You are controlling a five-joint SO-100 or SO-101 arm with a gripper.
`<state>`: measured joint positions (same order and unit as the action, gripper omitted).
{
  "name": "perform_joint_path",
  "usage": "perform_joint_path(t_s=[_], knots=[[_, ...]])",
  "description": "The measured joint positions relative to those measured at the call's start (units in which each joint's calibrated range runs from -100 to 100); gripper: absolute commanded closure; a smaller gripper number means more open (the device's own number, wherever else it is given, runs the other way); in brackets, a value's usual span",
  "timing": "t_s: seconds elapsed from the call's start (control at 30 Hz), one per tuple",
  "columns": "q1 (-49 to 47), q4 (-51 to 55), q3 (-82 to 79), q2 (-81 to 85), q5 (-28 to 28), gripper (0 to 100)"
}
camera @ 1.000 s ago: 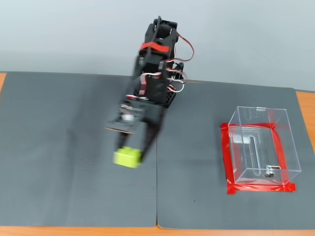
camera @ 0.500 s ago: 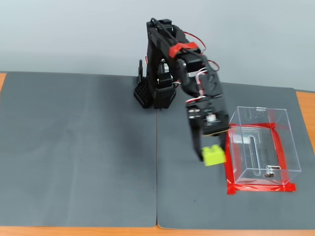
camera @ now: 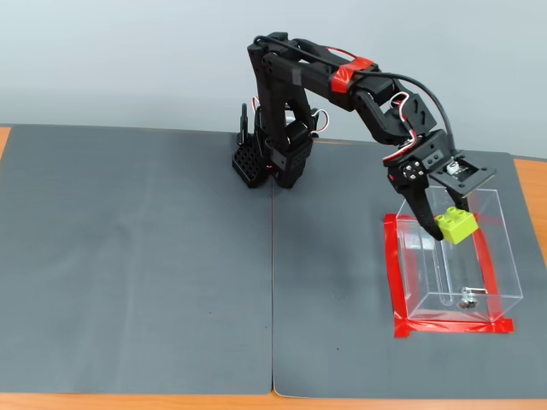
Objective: Pick the green lego block and place it into the transparent box
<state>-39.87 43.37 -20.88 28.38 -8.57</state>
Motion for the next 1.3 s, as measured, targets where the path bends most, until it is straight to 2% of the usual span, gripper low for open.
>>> perform_joint_path(t_s=[0.47,0.8,1.17,1.3], knots=[[-8.18,0.0,6.38,-9.94,0.0,91],[-13.04,0.0,6.47,-11.05,0.0,91],[-13.12,0.0,6.56,-13.17,0.0,90],[-13.04,0.0,6.56,-13.17,-0.15,84]])
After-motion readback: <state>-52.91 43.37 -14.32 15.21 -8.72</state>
